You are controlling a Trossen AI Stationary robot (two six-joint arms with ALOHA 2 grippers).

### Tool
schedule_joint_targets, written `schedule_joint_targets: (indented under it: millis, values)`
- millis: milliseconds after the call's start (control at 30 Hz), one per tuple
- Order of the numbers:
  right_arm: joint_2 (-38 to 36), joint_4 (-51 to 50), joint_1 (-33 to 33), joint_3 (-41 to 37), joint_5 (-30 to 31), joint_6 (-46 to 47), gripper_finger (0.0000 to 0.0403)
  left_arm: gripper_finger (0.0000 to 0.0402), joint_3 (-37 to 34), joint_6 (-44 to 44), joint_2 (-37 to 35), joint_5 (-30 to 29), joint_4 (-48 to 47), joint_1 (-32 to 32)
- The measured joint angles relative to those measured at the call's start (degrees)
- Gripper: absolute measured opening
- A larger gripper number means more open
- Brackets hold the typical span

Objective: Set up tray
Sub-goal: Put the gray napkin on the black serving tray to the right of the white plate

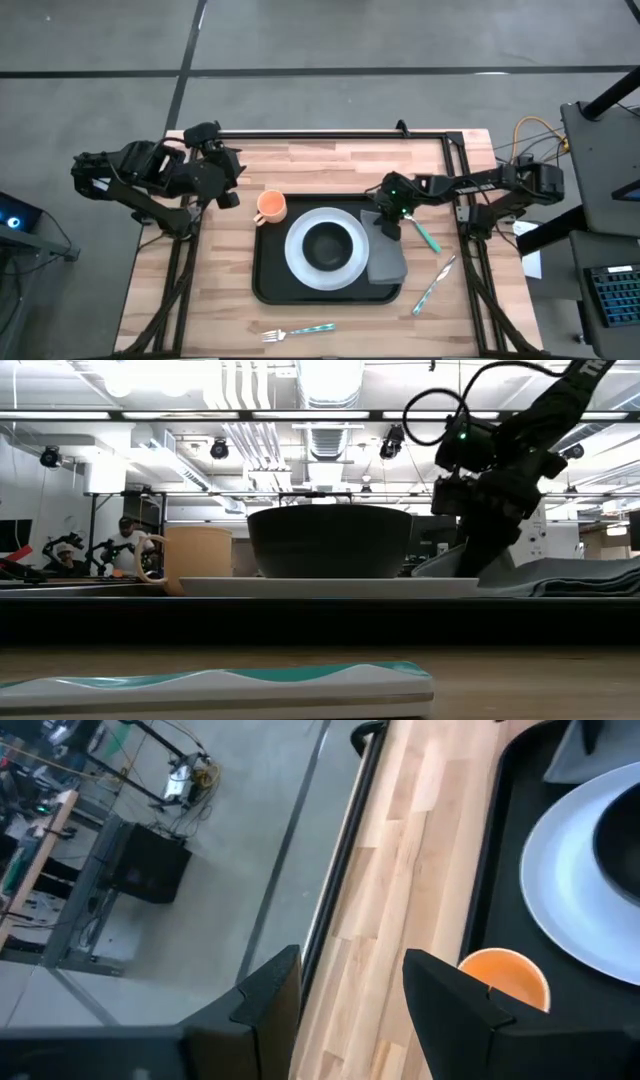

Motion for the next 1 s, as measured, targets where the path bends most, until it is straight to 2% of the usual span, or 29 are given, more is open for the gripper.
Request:
schedule_joint_targets:
  millis: [233,467,567,700,767,833,1000]
  values:
    - [-1.31,-3.51,-0.24,2.62,-2.51,-2.1,0.0012,0.0158,0.0,-1.0,0.0,4.15,0.02,0.02]
    - [-8.62,-10.46,-0.2,6.69,-1.26,-5.99,0.0061,0.0158,-0.37,-1.05,0.02,5.15,0.36,0.02]
    - [-10.82,-13.7,-0.14,7.65,2.18,-6.86,0.0082,0.0158,-0.37,-1.24,0.02,7.06,0.5,0.0]
    - [-13.5,-19.78,-0.2,10.44,9.99,-7.95,0.0102,0.0158,-0.37,-1.26,0.02,7.33,0.5,0.0]
    - [-14.39,-20.37,-0.19,11.35,10.9,-5.19,0.0109,0.0158,-0.37,-1.28,0.02,7.32,0.53,0.0]
    - [-15.03,-20.1,0.62,11.4,8.43,-1.9,0.0113,0.0158,-0.37,-1.29,0.02,7.31,0.57,0.0]
    - [-13.83,-19.55,6.84,8.69,7.22,6.45,0.0108,0.0158,-0.37,-2.86,0.02,7.28,0.68,0.0]
